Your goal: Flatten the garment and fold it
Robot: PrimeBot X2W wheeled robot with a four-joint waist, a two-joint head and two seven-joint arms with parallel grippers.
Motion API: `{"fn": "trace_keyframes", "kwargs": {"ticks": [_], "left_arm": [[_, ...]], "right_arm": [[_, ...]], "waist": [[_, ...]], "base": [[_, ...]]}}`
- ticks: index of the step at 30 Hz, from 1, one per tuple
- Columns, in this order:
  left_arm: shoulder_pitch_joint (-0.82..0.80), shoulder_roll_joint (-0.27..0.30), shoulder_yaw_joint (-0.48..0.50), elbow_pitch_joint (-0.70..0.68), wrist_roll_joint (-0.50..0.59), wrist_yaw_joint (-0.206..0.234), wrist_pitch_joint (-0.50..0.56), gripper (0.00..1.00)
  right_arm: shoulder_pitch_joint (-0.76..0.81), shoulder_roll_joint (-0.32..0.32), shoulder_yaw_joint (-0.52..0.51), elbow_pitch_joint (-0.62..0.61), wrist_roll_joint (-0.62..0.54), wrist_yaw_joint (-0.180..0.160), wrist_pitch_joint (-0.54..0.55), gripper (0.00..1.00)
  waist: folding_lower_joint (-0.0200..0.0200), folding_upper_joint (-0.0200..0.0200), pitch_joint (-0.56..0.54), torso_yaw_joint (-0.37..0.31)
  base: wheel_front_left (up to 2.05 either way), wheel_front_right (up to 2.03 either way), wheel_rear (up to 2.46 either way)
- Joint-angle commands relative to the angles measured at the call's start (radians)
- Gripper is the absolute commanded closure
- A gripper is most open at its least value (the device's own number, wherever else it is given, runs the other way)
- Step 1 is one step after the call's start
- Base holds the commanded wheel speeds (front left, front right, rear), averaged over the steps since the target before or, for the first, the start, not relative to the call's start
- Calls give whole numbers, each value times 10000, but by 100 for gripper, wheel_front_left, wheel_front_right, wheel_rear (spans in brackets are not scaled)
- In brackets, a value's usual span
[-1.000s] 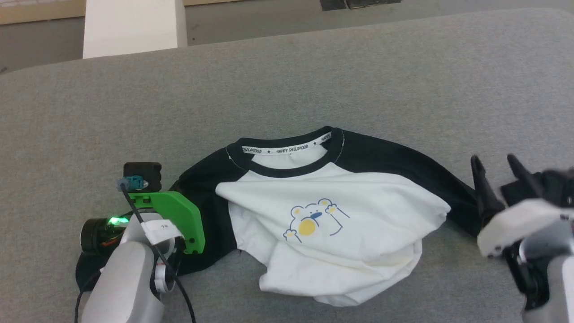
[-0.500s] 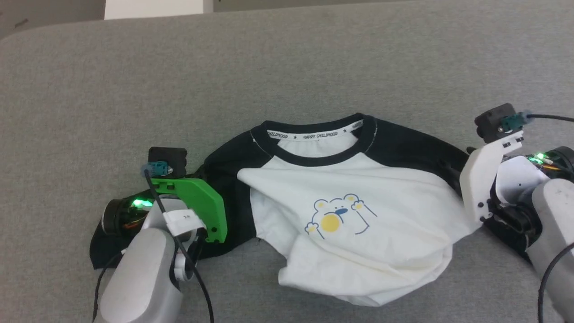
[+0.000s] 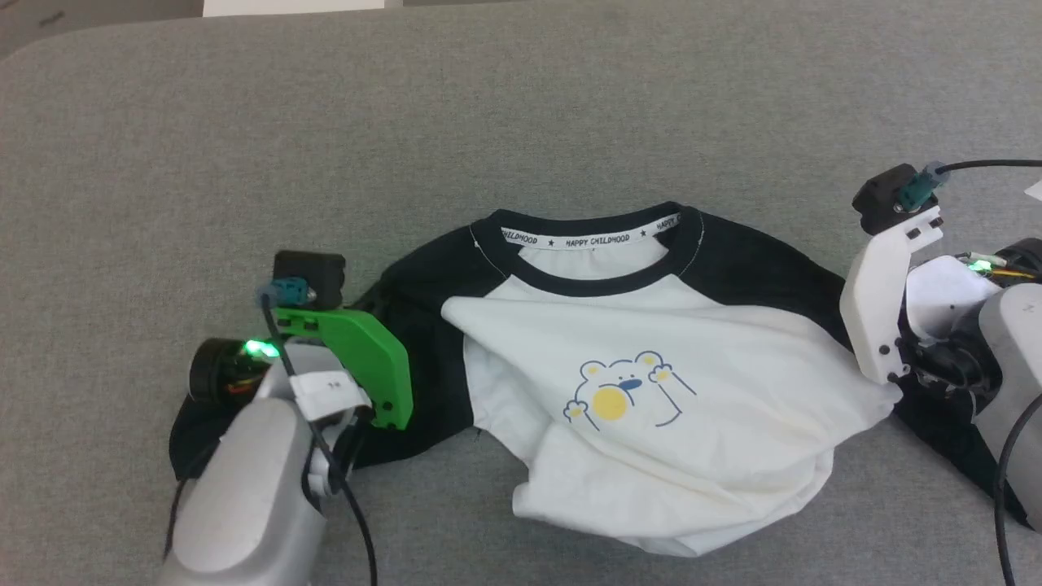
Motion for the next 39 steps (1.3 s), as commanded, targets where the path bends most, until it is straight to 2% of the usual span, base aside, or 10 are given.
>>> {"fn": "trace_keyframes", "kwargs": {"ticks": [1,6,8,12,18,22,25,33,39], "left_arm": [[-316,247,49,-48,-28,-138,-82,100],[-1224,816,173,-570,-101,-726,-58,100],[-1789,1196,94,-826,184,-915,52,100],[-3068,1233,289,-1302,9,-1079,112,100],[-5346,834,827,-1148,-311,-838,-35,100],[-6976,719,1182,-613,-225,-543,-374,100],[-8161,836,1326,-159,101,-352,-805,100],[-10456,830,1840,829,532,324,-2380,100],[-10980,932,1858,1383,691,365,-3157,100]], "right_arm": [[-145,-168,4,-29,-16,-21,-241,100],[-931,-468,-390,-446,-80,-21,-1113,100],[-1338,-626,-531,-577,-183,-21,-1264,100],[-2301,-903,-751,-805,-365,-21,-1378,100],[-4184,-1101,-995,-942,-835,-21,-1765,100],[-5503,-1119,-1196,-798,-1339,-21,-2185,100],[-6441,-1047,-1473,-604,-1876,-21,-2624,100],[-8475,-465,-2694,68,-3400,-21,-4677,100],[-9113,-201,-2887,589,-4099,-21,-6219,100]], "waist": [[-1,0,-76,-99],[-1,0,-180,-269],[-1,0,-182,-336],[-1,0,3,-464],[-1,0,613,-716],[-1,0,1076,-896],[-1,0,1399,-1037],[-1,0,2085,-1263],[-1,0,2274,-1187]], "base": [[0,0,0],[0,0,0],[0,0,0],[0,0,0],[0,0,0],[0,0,0],[0,0,0],[0,0,0],[0,0,0]]}}
